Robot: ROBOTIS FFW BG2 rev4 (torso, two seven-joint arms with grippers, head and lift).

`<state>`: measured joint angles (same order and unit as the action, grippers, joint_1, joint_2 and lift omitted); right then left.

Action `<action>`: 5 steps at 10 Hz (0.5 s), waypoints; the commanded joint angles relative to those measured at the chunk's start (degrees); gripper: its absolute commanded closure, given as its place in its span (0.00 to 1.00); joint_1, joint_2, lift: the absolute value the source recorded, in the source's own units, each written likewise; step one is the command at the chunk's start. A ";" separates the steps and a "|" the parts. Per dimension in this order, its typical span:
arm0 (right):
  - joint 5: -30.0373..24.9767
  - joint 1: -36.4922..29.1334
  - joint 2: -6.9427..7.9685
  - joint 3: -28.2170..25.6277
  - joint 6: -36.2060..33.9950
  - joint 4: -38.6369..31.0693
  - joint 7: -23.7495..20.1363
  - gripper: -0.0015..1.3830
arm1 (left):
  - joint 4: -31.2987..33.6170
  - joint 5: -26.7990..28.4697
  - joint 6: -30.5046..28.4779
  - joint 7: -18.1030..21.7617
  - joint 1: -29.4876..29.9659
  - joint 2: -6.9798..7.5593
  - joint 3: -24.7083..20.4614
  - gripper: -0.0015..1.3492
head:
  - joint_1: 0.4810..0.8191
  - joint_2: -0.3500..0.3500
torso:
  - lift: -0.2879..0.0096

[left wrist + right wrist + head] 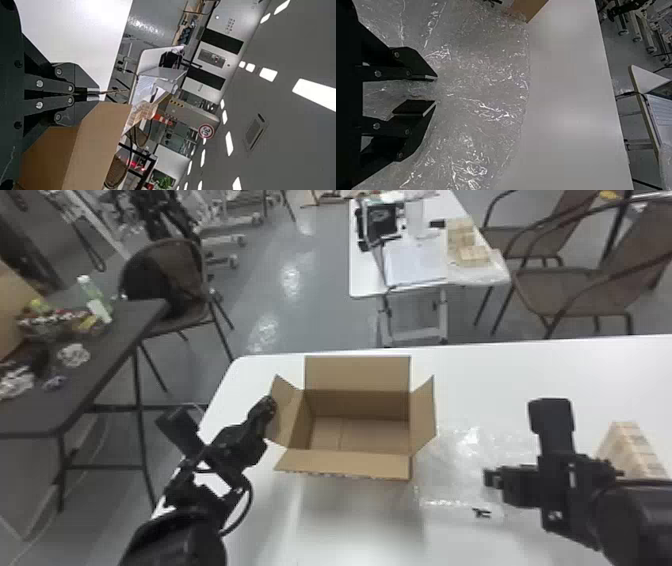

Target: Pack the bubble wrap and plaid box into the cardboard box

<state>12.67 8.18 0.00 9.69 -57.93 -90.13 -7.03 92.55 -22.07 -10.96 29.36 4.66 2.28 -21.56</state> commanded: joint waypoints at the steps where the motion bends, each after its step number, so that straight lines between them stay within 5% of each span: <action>1: -0.11 -0.80 0.05 -0.02 -0.34 -2.07 0.00 0.70 | 0.00 -0.08 0.15 0.00 0.08 0.00 -0.15 0.90 | 0.63 0.89 | 0.67; 3: 5.87 -1.15 -0.70 -0.02 -1.66 -5.85 0.00 0.70 | -0.09 0.10 0.15 -0.18 0.00 0.00 -0.24 0.90 | 0.63 0.90 | 0.67; 5: 9.56 -0.54 -3.08 -0.02 -4.03 -8.92 -1.06 0.73 | -0.09 0.28 0.76 -0.70 0.00 0.00 -0.77 0.90 | 0.63 0.93 | 0.67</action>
<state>20.91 7.51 -2.33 9.67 -61.45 -98.21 -8.02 92.47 -21.86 -10.42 28.63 4.73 2.29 -22.15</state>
